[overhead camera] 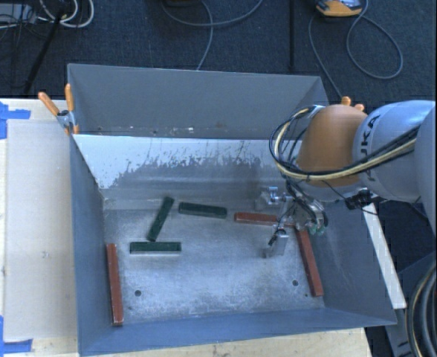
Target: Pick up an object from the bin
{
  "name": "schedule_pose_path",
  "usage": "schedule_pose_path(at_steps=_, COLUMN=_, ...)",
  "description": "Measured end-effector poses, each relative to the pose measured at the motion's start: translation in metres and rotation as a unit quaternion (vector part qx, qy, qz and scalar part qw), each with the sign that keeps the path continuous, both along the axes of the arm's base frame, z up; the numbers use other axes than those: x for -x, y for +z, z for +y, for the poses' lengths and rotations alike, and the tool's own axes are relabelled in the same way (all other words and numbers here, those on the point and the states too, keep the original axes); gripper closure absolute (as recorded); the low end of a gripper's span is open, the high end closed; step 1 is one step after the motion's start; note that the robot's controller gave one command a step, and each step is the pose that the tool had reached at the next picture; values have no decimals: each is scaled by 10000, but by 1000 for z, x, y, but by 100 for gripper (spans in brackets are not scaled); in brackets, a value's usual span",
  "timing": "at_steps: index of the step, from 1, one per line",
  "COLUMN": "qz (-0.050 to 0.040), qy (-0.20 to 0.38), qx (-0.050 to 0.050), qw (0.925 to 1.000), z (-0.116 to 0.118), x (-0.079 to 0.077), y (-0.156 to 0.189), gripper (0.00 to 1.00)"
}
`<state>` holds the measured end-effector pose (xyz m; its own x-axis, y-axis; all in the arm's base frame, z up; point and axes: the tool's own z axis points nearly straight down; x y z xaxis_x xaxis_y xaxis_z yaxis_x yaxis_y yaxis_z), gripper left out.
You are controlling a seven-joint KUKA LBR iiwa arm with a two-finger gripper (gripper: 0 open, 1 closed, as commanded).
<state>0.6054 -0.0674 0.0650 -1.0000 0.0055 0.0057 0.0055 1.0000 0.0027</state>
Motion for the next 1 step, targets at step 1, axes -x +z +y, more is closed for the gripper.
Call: schedule_pose_path(at_steps=1, qz=-28, qy=12, qx=13, qw=10000, z=0, x=0, y=0, gripper=0)
